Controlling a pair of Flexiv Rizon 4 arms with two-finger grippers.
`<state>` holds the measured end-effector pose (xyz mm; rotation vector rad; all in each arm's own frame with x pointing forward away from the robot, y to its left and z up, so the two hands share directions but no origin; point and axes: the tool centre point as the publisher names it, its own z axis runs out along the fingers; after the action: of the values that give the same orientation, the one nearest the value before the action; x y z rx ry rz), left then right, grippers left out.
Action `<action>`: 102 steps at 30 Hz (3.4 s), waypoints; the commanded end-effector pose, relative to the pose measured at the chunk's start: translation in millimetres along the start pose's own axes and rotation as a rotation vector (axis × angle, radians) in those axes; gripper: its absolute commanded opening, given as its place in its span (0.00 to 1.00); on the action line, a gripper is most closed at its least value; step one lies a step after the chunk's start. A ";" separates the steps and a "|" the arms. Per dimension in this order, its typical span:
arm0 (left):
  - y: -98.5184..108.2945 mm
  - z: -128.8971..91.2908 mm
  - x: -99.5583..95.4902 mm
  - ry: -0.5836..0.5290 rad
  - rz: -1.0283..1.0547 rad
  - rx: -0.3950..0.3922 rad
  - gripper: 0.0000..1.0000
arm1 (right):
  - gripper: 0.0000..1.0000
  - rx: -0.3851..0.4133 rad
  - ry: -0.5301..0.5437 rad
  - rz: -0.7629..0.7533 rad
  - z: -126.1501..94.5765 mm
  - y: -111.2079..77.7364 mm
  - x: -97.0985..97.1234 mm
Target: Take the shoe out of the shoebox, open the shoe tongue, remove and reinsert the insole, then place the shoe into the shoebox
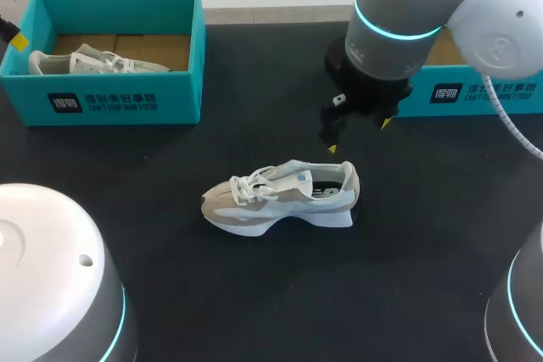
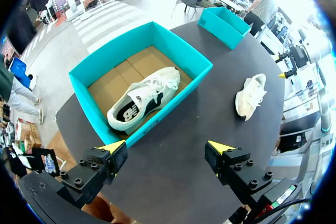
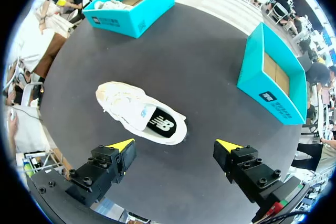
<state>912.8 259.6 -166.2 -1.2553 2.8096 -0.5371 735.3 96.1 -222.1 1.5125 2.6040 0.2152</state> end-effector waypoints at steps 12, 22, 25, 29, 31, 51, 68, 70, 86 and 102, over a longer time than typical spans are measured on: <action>0.8 -0.4 0.3 -0.001 0.001 -0.001 1.00 | 1.00 -0.222 0.038 -0.684 -13.1 -24.3 -32.7; 0.8 -0.4 0.3 -0.001 0.001 -0.001 1.00 | 1.00 -0.117 -0.126 -0.774 -10.3 -29.7 -37.5; 0.8 -0.4 0.3 -0.001 0.001 -0.001 1.00 | 1.00 -0.117 -0.126 -0.774 -10.3 -29.7 -37.5; 0.8 -0.4 0.3 -0.001 0.001 -0.001 1.00 | 1.00 -0.117 -0.126 -0.774 -10.3 -29.7 -37.5; 0.8 -0.4 0.3 -0.001 0.001 -0.001 1.00 | 1.00 -0.117 -0.126 -0.774 -10.3 -29.7 -37.5; 0.8 -0.4 0.3 -0.001 0.001 -0.001 1.00 | 1.00 -0.570 0.174 -0.979 22.1 -48.2 -115.3; 0.8 -0.4 0.3 -0.001 0.001 -0.001 1.00 | 1.00 -0.884 0.495 -0.913 66.4 -61.3 -118.0; 0.8 -0.4 0.3 -0.001 0.001 -0.001 1.00 | 1.00 -0.873 0.514 -0.907 68.4 -61.2 -115.4; 0.8 -0.4 0.3 -0.001 0.001 -0.001 1.00 | 1.00 -0.873 0.514 -0.907 68.4 -61.2 -115.4; 0.8 -0.4 0.3 -0.001 0.001 -0.001 1.00 | 1.00 -0.918 0.618 -0.961 147.1 -66.4 -114.5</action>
<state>912.9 259.5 -166.2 -1.2550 2.8098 -0.5371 749.4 -27.9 -358.3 -0.1541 2.5757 1.5706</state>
